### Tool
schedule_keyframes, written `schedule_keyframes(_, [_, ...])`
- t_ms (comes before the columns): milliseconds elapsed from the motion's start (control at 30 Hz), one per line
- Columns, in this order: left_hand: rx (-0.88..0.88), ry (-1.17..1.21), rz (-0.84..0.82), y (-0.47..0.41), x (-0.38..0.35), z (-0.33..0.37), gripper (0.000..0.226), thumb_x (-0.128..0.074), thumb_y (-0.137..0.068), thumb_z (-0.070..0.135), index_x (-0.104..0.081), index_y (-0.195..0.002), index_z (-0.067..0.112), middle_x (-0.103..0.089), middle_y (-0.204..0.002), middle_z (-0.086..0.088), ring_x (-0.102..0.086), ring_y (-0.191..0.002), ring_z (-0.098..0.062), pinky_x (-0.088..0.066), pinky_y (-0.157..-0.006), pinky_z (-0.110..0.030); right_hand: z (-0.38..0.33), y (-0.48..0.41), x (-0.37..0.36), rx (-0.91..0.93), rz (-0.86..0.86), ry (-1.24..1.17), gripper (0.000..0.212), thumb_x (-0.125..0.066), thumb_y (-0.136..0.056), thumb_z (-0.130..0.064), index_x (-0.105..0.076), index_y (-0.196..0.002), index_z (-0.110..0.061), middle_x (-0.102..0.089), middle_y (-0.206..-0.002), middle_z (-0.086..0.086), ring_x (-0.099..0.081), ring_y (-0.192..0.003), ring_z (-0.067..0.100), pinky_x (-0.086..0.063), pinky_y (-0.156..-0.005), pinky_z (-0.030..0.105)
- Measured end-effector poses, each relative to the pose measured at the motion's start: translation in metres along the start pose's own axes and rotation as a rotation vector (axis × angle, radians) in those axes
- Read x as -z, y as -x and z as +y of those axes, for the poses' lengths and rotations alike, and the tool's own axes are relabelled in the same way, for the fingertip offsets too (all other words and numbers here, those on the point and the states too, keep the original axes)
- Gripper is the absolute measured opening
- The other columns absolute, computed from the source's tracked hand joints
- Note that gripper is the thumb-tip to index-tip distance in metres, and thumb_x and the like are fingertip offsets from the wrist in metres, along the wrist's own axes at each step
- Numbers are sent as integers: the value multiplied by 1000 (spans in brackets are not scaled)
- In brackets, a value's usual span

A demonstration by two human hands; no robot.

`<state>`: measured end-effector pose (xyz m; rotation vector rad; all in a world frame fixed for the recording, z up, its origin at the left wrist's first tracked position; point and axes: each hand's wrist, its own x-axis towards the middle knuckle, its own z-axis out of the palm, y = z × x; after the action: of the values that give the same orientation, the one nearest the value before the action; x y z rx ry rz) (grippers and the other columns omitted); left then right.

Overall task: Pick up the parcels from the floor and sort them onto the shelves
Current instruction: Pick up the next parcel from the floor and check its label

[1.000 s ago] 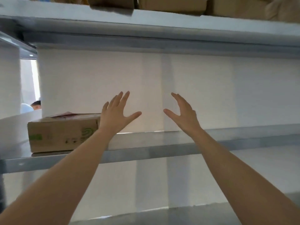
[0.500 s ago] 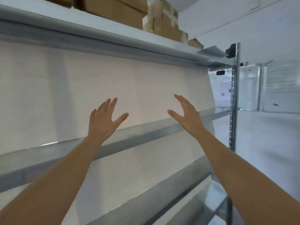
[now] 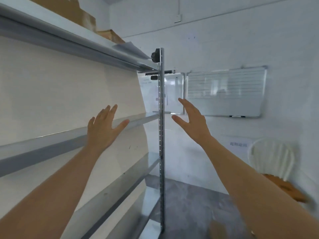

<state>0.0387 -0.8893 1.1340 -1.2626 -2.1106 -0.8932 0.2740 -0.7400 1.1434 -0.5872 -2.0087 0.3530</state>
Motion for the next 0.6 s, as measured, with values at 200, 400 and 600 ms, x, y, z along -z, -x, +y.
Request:
schedule_keyframes(200, [-89, 156, -74, -35, -89, 68, 73, -34, -88, 61, -21, -149, 25, -20, -159, -4, -19, -146, -21, -14, -117, -48, 78, -3, 41, -120, 93, 45, 66, -56, -94, -42, -25, -152, -34, -28, -160, -6, -24, -148, 14, -24, -119, 48])
schedule_keyframes(400, [-184, 312, -130, -85, -194, 124, 74, -36, -88, 61, -21, -149, 24, -20, -159, -3, -17, -146, -19, -13, -118, -47, 163, -23, 59, -208, 134, 191, 69, -54, -93, -47, -21, -152, -35, -23, -162, -5, -21, -149, 16, -17, -121, 47])
schedule_keyframes(600, [-292, 428, -214, -147, -303, 184, 77, -34, -85, 65, -21, -149, 26, -20, -159, -1, -15, -147, -18, -11, -118, -47, 243, -49, 63, -297, 184, 311, 73, -54, -90, -52, -20, -152, -36, -24, -162, -5, -20, -149, 15, -18, -121, 45])
